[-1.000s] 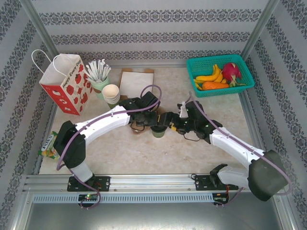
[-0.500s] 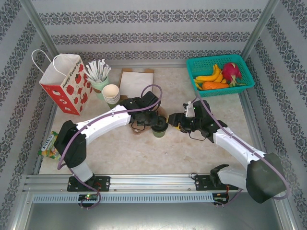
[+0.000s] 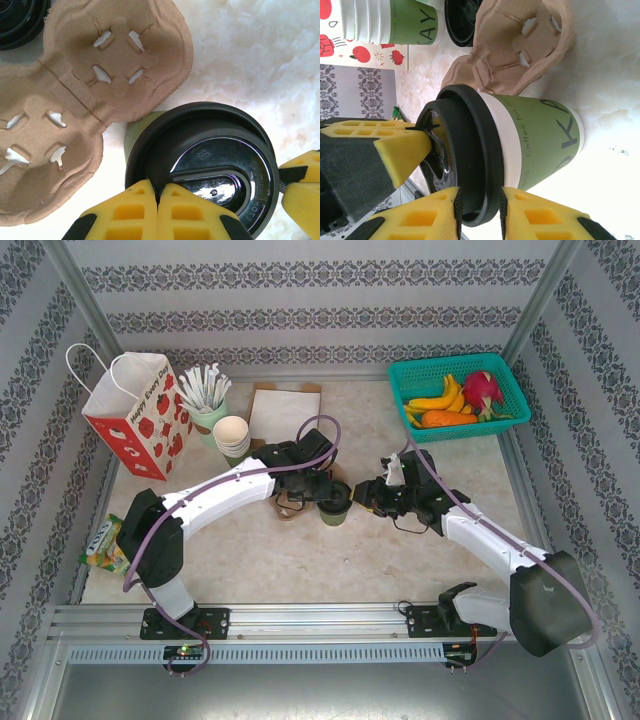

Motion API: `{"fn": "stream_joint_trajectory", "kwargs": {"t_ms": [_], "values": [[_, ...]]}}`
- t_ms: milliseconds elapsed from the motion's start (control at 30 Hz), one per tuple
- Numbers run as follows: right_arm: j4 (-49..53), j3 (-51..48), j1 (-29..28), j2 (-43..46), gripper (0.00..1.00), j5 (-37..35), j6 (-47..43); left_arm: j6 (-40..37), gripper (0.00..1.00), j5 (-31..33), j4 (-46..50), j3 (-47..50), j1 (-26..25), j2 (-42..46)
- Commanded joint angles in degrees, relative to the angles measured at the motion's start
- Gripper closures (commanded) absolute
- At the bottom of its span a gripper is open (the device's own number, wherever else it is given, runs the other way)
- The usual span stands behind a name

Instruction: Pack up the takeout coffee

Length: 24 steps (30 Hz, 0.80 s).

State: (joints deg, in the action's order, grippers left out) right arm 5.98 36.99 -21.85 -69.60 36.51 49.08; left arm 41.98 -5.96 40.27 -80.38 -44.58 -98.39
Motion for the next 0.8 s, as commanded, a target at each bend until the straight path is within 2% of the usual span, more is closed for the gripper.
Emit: {"fn": "stream_joint_trajectory", "kwargs": {"t_ms": [0,267,500,767], "values": [[0.1,-0.1,0.7,-1.0,0.72,0.0,-1.0,-1.4,1.0,-0.4,4.4,0.2,-0.9,-2.9],[2.4,0.5,0.7,-2.2,0.78,-1.7,-1.4,-1.5,1.0,-0.5,4.2,0.2,-0.9,-3.0],[9.1,2.4,-0.3,-3.1,0.78,-5.2,-3.9,-1.5,1.0,-1.4,4.1,0.0,-0.9,-3.6],[13.2,2.2,-0.6,-5.0,0.78,-9.3,-2.8,-1.4,1.0,-2.2,4.9,-1.0,-0.9,-4.8]]}}
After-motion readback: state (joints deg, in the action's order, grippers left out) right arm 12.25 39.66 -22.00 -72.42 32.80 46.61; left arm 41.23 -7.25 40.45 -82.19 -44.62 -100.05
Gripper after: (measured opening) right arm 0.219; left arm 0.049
